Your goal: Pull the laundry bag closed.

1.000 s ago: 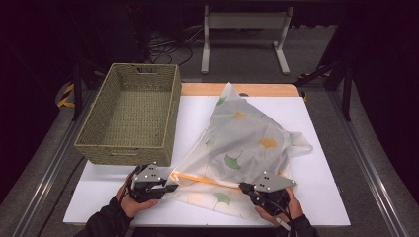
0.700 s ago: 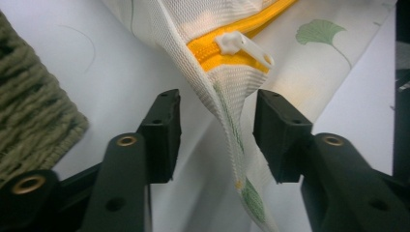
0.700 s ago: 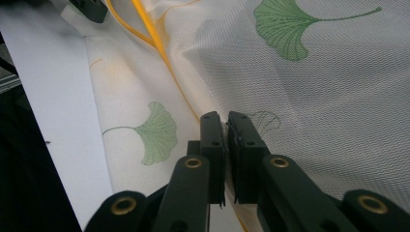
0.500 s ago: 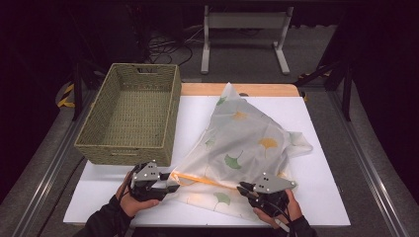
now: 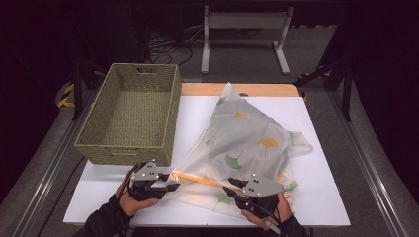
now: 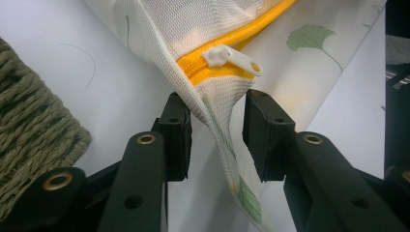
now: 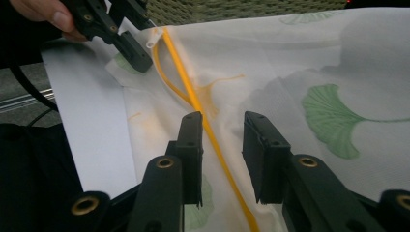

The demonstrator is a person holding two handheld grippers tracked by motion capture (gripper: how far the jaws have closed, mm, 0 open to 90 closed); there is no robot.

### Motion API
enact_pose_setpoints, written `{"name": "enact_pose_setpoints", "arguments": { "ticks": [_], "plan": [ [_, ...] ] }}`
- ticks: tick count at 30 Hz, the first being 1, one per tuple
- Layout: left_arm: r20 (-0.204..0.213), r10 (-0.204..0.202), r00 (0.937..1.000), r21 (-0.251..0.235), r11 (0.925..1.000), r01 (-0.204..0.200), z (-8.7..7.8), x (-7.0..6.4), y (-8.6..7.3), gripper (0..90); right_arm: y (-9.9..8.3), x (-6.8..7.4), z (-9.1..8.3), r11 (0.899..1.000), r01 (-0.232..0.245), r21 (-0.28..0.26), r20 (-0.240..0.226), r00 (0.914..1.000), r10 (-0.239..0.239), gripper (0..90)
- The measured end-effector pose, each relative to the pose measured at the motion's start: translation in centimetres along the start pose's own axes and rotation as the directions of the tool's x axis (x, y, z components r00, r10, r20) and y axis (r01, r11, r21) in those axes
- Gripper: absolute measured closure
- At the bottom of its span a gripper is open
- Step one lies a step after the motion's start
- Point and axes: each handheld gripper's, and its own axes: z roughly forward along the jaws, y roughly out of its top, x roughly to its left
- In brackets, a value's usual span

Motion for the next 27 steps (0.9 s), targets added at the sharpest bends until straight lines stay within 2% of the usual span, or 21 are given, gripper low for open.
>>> {"name": "enact_pose_setpoints", "arguments": {
  "ticks": [4, 8, 11, 15, 17, 27],
  "plan": [
    [0.004, -0.001, 1.0, -0.005, 1.0, 0.001, -0.1, -0.1, 0.0, 71.3, 0.3, 0.4, 0.7, 1.0, -0.004, -0.002, -0.023, 0.9997, 0.004, 70.9],
    [0.013, 0.026, 0.9996, 0.008, 0.9996, -0.026, 0.1, -0.6, 0.1, 82.9, 1.0, 1.2, 1.6, 1.0, 0.011, -0.003, -0.057, 0.9983, -0.012, 73.1],
    [0.009, 0.035, 0.9993, 0.016, 0.9992, -0.035, 0.3, -0.9, 0.1, 87.4, 1.6, 1.7, 2.6, 1.0, 0.021, 0.002, -0.085, 0.9961, -0.021, 75.0],
    [0.014, 0.037, 0.9992, 0.021, 0.9991, -0.038, 0.4, -0.9, 0.0, 87.7, 2.0, 2.1, 3.5, 1.0, 0.025, 0.009, -0.103, 0.9944, -0.024, 75.4],
    [0.013, 0.048, 0.9988, 0.028, 0.9984, -0.048, 0.5, -1.1, -0.1, 87.8, 2.4, 2.5, 4.7, 0.999, 0.028, 0.015, -0.125, 0.9918, -0.026, 75.1],
    [0.019, 0.06, 0.998, 0.054, 0.9966, -0.061, 1.2, -1.8, -0.2, 87.8, 3.4, 3.5, 7.6, 0.998, 0.039, 0.042, -0.174, 0.9843, -0.031, 69.5]
  ]
}}
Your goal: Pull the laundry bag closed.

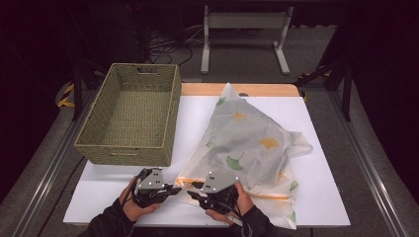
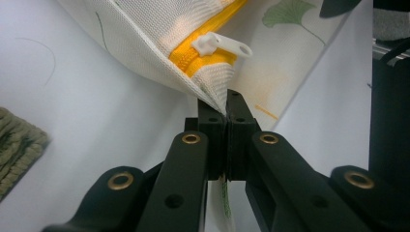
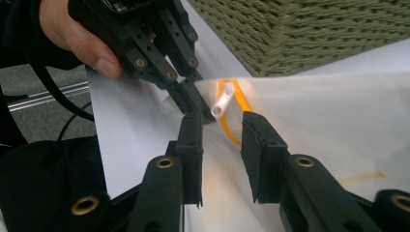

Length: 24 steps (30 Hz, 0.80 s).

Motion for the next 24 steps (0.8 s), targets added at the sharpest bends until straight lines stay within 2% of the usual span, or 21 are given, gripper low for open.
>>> {"name": "enact_pose_setpoints", "arguments": {
  "ticks": [3, 11, 20, 24],
  "plan": [
    [0.005, 0.006, 1.0, 0.012, 0.9999, -0.006, 0.3, -0.2, 0.0, 87.8, 0.2, -0.1, 1.0, 1.0, -0.011, 0.013, -0.027, 0.9996, 0.011, 68.4],
    [0.013, 0.037, 0.9992, 0.019, 0.9991, -0.038, 0.4, -0.5, 0.0, 87.8, 0.1, -0.4, 2.7, 0.998, -0.025, 0.06, -0.021, 0.9994, 0.026, 69.8],
    [0.013, 0.049, 0.9987, 0.033, 0.9983, -0.049, 0.5, -0.8, 0.0, 87.8, -0.2, -0.7, 3.7, 0.995, -0.03, 0.098, -0.025, 0.9992, 0.032, 81.6],
    [0.012, 0.039, 0.9992, 0.026, 0.9989, -0.039, 0.4, -0.6, -0.2, 87.2, -0.2, -0.7, 3.5, 0.995, -0.03, 0.092, -0.017, 0.9994, 0.031, 84.1]
  ]
}}
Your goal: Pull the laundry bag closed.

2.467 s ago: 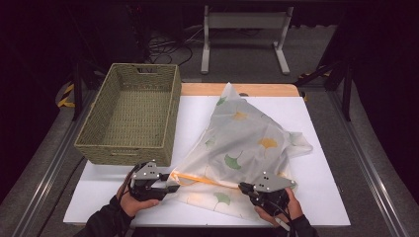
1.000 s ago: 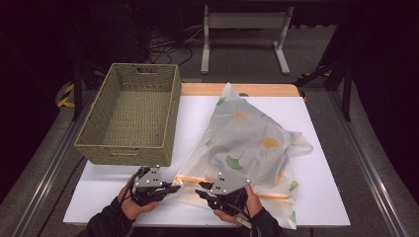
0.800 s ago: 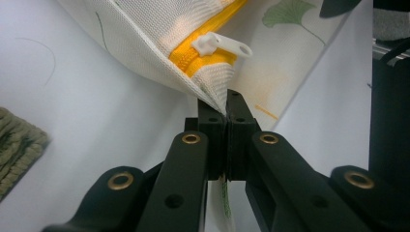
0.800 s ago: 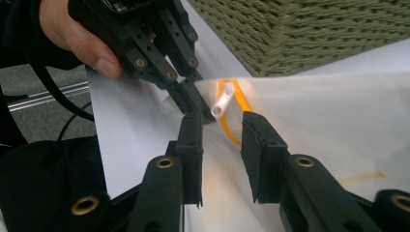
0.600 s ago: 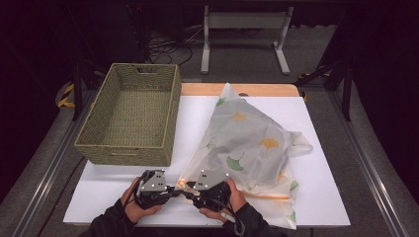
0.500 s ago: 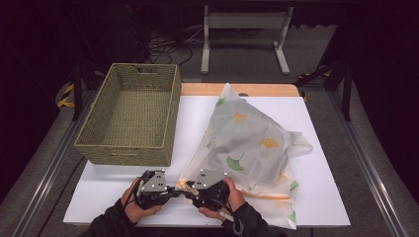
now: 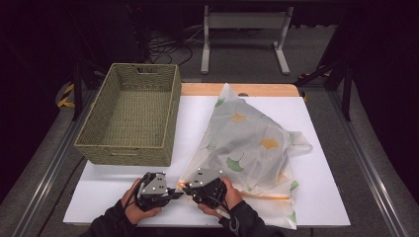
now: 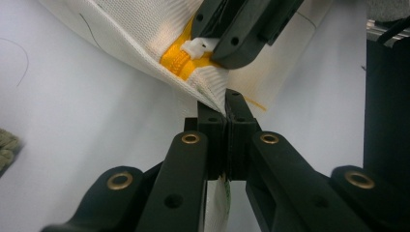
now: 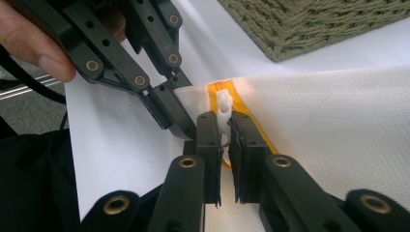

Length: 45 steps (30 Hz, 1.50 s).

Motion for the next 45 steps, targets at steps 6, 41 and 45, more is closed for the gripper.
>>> {"name": "enact_pose_setpoints", "arguments": {
  "ticks": [6, 41, 45],
  "plan": [
    [0.02, -0.046, 0.9987, -0.053, 0.9975, 0.047, -1.0, 0.5, -0.3, 74.9, 0.0, -0.1, -0.3, 1.0, 0.009, -0.007, 0.014, 0.9999, -0.008, 84.3],
    [0.02, -0.063, 0.9978, -0.064, 0.9959, 0.064, -1.0, 0.2, 0.4, 86.3, -0.1, 0.3, -0.4, 0.997, 0.071, 0.014, 0.031, 0.997, -0.071, 81.3],
    [0.017, -0.054, 0.9984, -0.058, 0.9968, 0.055, -1.0, 0.1, 0.4, 86.4, 0.0, 0.4, -0.2, 0.997, 0.082, 0.017, 0.031, 0.9961, -0.082, 83.6]
  ]
}}
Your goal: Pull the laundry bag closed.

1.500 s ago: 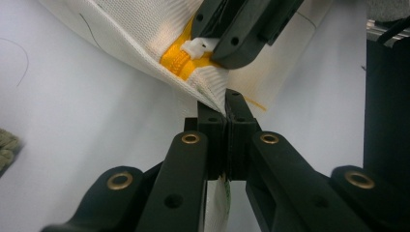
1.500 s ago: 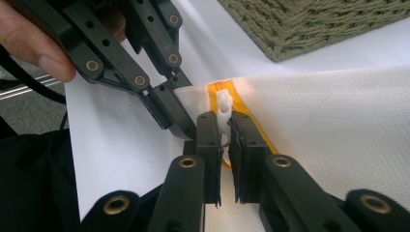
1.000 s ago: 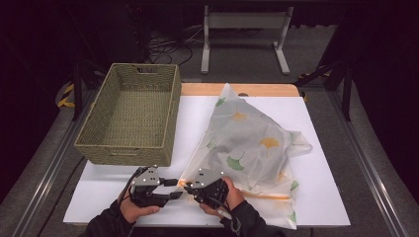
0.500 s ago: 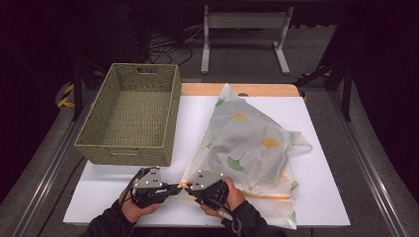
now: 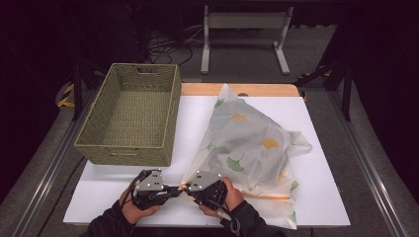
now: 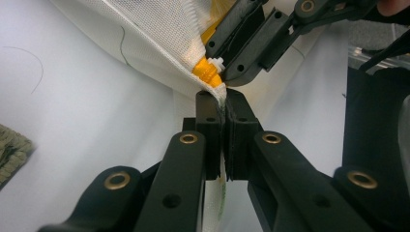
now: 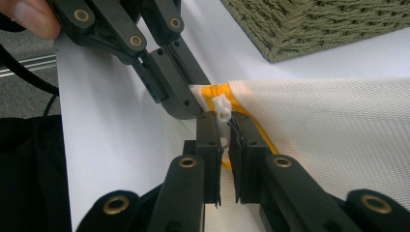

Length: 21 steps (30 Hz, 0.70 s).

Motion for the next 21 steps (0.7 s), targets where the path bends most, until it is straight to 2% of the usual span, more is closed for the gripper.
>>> {"name": "enact_pose_setpoints", "arguments": {
  "ticks": [12, 21],
  "plan": [
    [-0.027, 0.0, 0.9996, -0.005, 1.0, -0.001, -0.8, 0.1, 0.1, 86.8, 0.2, 0.1, -0.2, 1.0, 0.01, -0.012, 0.007, 0.9999, -0.01, 84.4],
    [-0.077, -0.009, 0.997, -0.041, 0.9991, 0.006, -2.0, 0.3, 0.3, 87.1, 0.2, -0.1, -0.1, 1.0, 0.011, 0.005, 0.026, 0.9996, -0.011, 84.6]
  ]
}}
